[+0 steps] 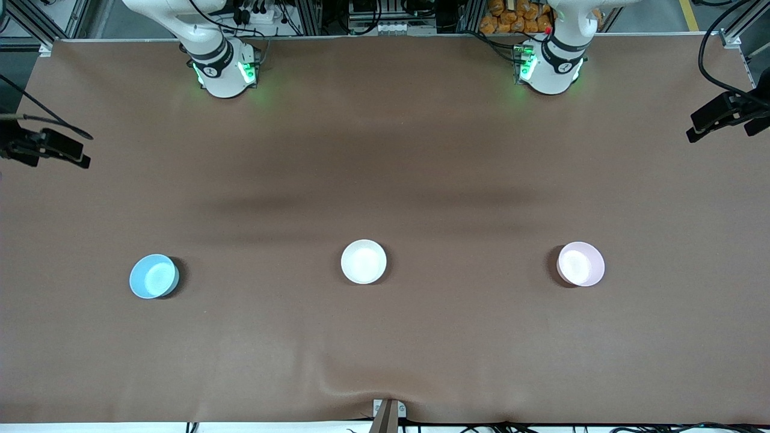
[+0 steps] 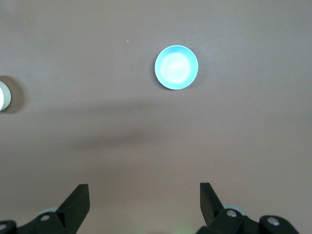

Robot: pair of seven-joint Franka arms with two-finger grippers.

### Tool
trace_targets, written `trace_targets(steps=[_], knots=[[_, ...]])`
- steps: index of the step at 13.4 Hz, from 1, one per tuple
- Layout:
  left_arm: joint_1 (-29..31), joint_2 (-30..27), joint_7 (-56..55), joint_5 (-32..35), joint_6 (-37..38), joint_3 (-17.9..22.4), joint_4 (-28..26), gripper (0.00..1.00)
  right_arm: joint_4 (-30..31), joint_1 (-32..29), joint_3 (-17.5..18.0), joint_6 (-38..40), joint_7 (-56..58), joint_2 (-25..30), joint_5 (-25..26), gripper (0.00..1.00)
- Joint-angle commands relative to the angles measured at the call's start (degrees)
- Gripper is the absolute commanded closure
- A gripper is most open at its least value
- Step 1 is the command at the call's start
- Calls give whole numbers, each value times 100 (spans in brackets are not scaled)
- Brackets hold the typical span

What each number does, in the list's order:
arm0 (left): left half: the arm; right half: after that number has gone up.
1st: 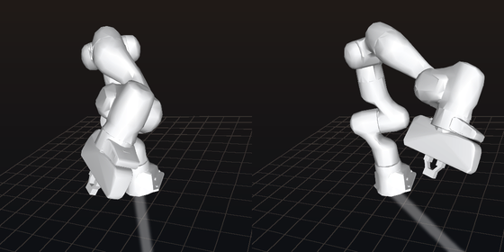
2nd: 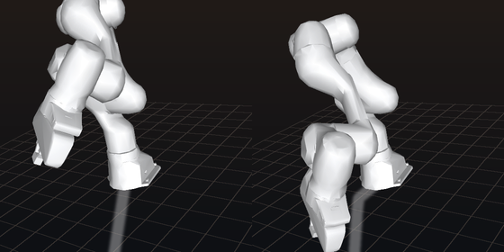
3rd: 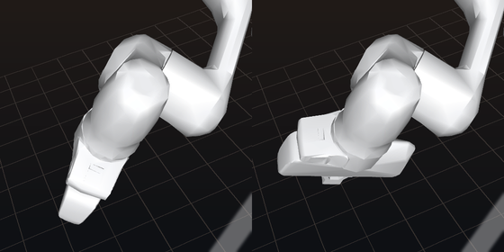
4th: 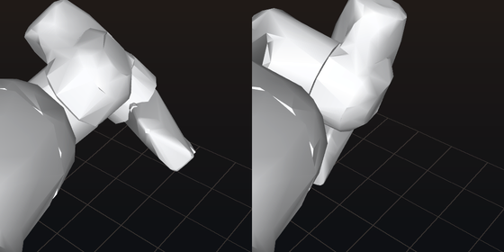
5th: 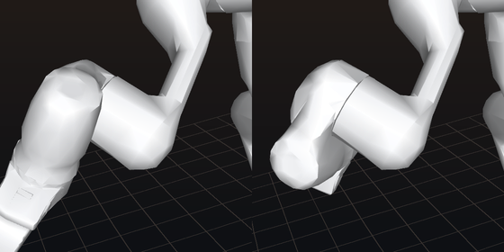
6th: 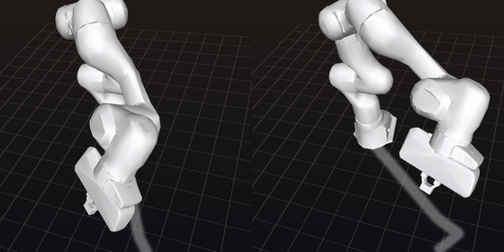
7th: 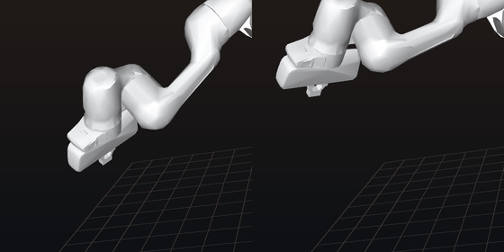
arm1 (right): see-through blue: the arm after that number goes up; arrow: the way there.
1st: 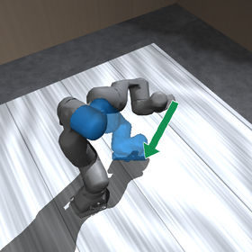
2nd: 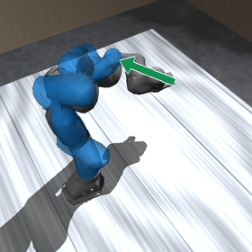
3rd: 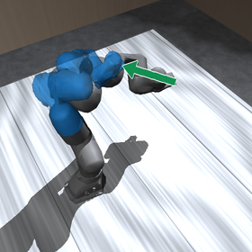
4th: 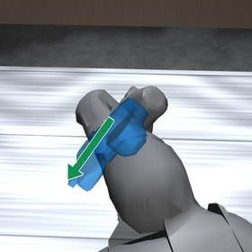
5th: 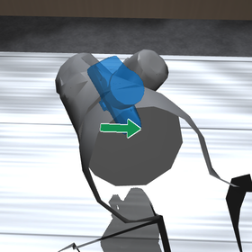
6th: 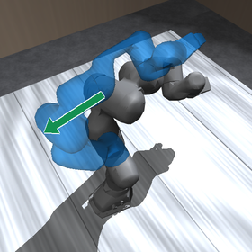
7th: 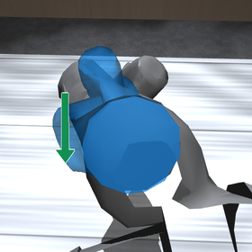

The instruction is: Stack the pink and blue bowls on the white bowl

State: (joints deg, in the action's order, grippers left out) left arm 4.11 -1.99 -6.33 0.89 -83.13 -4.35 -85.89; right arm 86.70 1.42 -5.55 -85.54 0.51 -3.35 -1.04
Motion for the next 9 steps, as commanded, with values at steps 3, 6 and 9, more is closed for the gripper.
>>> trace_targets(steps=[3,6,9], knots=[[37,41,71,-98,33,22,38,0,-48,-19,10,-190,-7,-271,279,0],[46,41,71,-98,16,22,46,0,-39,-19,10,-235,-7,-368,324,0],[46,50,71,-98,-19,22,46,0,-47,-11,10,-288,-7,-420,342,0]])
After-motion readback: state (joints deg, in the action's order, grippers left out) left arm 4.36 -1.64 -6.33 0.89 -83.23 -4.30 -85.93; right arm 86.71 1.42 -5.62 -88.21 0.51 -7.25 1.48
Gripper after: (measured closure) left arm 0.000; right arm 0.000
